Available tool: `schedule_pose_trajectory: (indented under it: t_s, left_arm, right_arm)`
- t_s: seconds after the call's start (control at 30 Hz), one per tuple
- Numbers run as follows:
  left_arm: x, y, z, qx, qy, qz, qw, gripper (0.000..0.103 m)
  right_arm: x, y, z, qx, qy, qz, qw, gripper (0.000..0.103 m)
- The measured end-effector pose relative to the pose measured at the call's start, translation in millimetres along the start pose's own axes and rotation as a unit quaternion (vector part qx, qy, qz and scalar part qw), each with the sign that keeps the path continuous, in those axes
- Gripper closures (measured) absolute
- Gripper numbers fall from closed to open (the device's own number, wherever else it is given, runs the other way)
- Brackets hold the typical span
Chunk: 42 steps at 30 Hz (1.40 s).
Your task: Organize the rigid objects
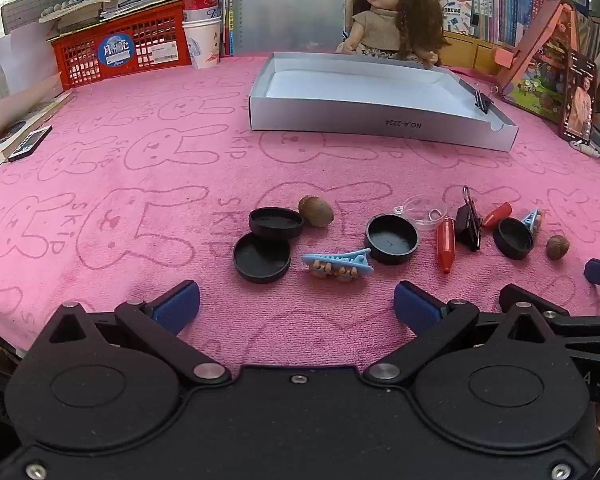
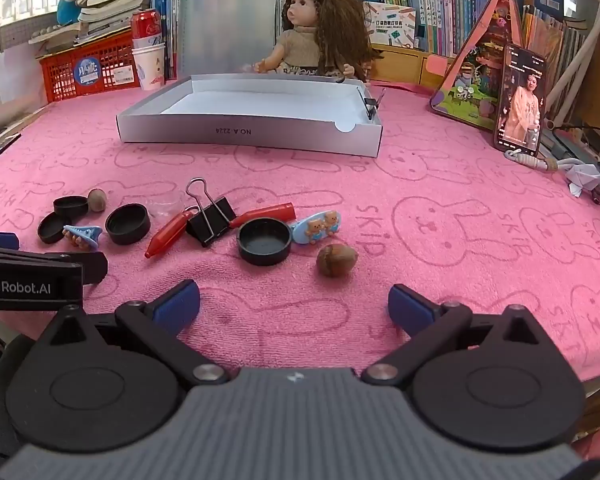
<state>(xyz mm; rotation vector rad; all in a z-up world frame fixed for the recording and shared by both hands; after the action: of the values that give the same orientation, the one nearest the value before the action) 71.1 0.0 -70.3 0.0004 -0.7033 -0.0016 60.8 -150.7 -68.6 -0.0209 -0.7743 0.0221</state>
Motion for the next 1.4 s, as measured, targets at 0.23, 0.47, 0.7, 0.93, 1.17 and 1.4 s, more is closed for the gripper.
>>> schedule_pose_trajectory:
  t_s: [0.23, 0.47, 0.7, 0.93, 1.17, 1.4]
  left_arm:
    - [-0.1, 0.1, 0.0, 0.000, 0.000, 0.000, 1.0000, 0.000]
    - [0.4, -0.1, -0.1, 0.000, 0.000, 0.000, 1.0000, 0.000]
    - [0.0, 0.0, 0.0, 0.000, 0.000, 0.000, 1.0000, 0.000]
    - [0.0, 0.1, 0.0, 0.000, 0.000, -0.001, 1.0000, 0.000]
    - [0.1, 0.1, 0.0, 0.001, 0.000, 0.000, 1.0000, 0.000]
    - [0.2, 0.1, 0.0, 0.001, -0.001, 0.000, 1.0000, 0.000]
  right_arm:
    - [-0.6, 0.2, -0.7, 0.001, 0.006, -0.001, 1.000, 0.000]
    - [-0.6, 0.3, -0.6, 0.002, 0.008, 0.000, 1.000, 0.000]
    - [-2.0, 1.2, 0.6, 0.002, 0.009, 0.000, 1.000, 0.000]
    - [-1.5, 0.5, -0.9, 0.002, 0.010, 0.000, 1.000, 0.000]
    - [-1.3, 0.5, -0.8, 0.002, 0.011, 0.000, 1.000, 0.000]
    - [-1.2, 0.6, -0.6, 0.002, 0.011, 0.000, 1.000, 0.000]
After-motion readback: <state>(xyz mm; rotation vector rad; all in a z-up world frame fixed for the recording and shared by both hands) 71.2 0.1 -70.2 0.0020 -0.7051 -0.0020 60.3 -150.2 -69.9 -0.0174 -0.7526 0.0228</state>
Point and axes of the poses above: each gripper's, at about its wrist camera, not at the fingertips, and z roughly against the way its jaws point, y to its left, x to its top, the point moved 10 cm from there along -z, roughly the way its jaws point, and after that the axes turned 5 degrees about y, right-handed, at the moved point
